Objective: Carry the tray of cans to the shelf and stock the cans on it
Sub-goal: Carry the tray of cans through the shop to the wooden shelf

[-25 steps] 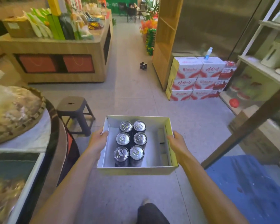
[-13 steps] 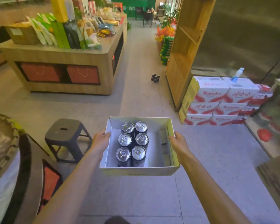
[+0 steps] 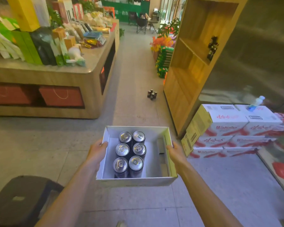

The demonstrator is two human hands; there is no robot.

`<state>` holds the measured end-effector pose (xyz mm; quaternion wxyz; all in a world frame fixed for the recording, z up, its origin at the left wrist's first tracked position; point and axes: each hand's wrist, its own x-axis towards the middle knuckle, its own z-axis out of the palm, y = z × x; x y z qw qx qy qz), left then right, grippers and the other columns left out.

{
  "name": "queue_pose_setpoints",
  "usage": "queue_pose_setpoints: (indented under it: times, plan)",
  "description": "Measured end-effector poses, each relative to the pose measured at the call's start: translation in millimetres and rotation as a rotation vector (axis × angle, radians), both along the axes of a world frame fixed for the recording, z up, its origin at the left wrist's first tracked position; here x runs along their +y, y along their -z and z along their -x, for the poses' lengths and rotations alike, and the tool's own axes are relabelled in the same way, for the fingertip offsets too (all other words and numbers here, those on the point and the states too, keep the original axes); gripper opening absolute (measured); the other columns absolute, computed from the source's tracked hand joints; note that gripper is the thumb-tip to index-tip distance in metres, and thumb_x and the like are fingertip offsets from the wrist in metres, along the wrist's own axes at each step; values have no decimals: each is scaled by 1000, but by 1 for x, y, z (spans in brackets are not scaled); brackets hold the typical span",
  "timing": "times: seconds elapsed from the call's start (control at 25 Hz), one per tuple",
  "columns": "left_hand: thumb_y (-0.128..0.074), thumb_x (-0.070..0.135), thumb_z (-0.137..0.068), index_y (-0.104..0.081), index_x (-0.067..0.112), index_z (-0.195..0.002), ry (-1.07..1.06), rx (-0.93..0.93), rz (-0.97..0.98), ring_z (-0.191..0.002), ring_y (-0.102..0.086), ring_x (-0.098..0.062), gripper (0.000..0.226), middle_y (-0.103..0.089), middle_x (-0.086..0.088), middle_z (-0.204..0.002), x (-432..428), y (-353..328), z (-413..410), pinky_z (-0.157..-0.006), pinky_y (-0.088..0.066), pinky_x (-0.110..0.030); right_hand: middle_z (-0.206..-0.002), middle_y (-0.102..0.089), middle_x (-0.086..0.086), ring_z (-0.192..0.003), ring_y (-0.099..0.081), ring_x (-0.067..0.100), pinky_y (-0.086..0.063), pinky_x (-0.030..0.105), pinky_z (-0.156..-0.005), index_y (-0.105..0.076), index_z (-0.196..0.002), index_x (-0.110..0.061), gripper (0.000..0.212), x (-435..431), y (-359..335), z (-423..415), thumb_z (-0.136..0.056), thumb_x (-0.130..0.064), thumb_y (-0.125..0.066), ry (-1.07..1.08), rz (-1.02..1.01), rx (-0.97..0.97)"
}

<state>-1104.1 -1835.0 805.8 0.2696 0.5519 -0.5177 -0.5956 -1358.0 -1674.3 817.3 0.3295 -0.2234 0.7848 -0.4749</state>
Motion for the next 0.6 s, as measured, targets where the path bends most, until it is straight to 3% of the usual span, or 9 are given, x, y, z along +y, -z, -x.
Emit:
queue_pose_setpoints:
  times: [0.12, 0.28, 0.36, 0.48, 0.6]
  plan:
    - [-45, 11, -96, -72, 20, -94, 16, 12, -12, -77, -60, -16, 29, -71, 3, -88, -97, -19, 58, -67, -45, -26, -111, -66, 11, -98, -61, 19, -52, 35, -78, -61, -124, -15, 28, -92, -10, 56, -100, -13, -47, 42, -48, -5]
    - [-45, 12, -97, -74, 24, -96, 32, 29, -6, -79, -63, -19, 31, -74, 4, -87, -231, -22, 139, -71, -49, -29, -113, -63, 5, -95, -58, 13, -45, 29, -73, -54, -138, -16, 36, -220, -8, 135, -103, -15, -44, 22, -34, -25]
    - [-46, 13, -96, -74, 23, -101, 36, 23, 8, -83, -62, -22, 31, -75, -1, -95, -295, -14, 180, -78, -50, -34, -112, -61, 2, -94, -57, 13, -44, 29, -76, -52, -140, -17, 38, -285, -3, 176, -104, -15, -44, 22, -25, -33]
    - [-47, 12, -95, -76, 23, -96, 17, 28, 9, -81, -61, -23, 30, -75, -5, -94, -392, -6, 244, -77, -50, -36, -103, -61, -2, -88, -55, 6, -43, 26, -70, -53, -139, -17, 36, -382, 0, 242, -104, -15, -44, 16, -24, -53]
    - [-48, 13, -93, -75, 21, -93, 2, 25, -5, -80, -59, -24, 29, -73, -11, -96, -484, -8, 305, -77, -49, -38, -115, -62, 5, -87, -54, 5, -44, 31, -73, -52, -139, -17, 36, -475, -11, 305, -104, -16, -44, 12, -47, -58]
